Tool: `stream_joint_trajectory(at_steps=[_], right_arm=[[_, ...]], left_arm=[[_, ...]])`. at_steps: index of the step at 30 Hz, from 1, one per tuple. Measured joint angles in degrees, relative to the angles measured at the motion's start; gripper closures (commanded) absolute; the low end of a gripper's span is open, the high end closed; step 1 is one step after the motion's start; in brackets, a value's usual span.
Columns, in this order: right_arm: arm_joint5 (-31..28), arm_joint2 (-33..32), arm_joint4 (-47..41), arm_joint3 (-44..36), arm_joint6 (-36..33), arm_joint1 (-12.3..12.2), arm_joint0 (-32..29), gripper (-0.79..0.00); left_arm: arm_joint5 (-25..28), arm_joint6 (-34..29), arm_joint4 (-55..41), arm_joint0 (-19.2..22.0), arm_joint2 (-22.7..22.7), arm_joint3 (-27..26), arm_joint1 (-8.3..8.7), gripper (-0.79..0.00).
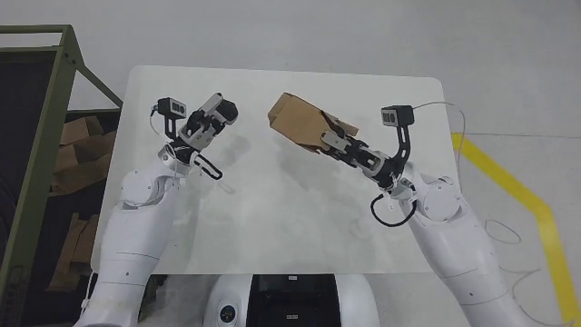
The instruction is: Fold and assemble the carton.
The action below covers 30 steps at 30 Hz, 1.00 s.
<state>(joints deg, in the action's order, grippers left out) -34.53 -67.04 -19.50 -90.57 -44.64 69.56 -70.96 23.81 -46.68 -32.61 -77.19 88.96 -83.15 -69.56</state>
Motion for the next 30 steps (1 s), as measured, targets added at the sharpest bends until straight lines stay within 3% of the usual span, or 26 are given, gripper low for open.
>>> stream_joint_trajectory(at_steps=[10,14,22,30], right_arm=[[2.83,-0.34,-14.34,1.82,-19.29,-0.95,3.25,0.0],[4.67,-0.25,-18.22,2.84,-24.81,-1.14,4.49,0.0],[6.4,0.36,-19.08,3.3,-27.46,-1.19,5.94,0.0],[6.41,0.36,-19.09,3.29,-27.5,-1.2,5.95,0.0]], left_arm=[[-5.45,-20.54,-5.29,2.61,4.16,0.5,1.93,-0.662],[-7.5,-28.18,-5.38,3.72,4.59,0.58,2.64,-0.785],[-10.19,-37.31,-8.48,4.58,4.15,-1.14,3.44,-0.785],[-10.47,-37.79,-8.63,4.47,4.13,-2.08,3.59,-0.785]])
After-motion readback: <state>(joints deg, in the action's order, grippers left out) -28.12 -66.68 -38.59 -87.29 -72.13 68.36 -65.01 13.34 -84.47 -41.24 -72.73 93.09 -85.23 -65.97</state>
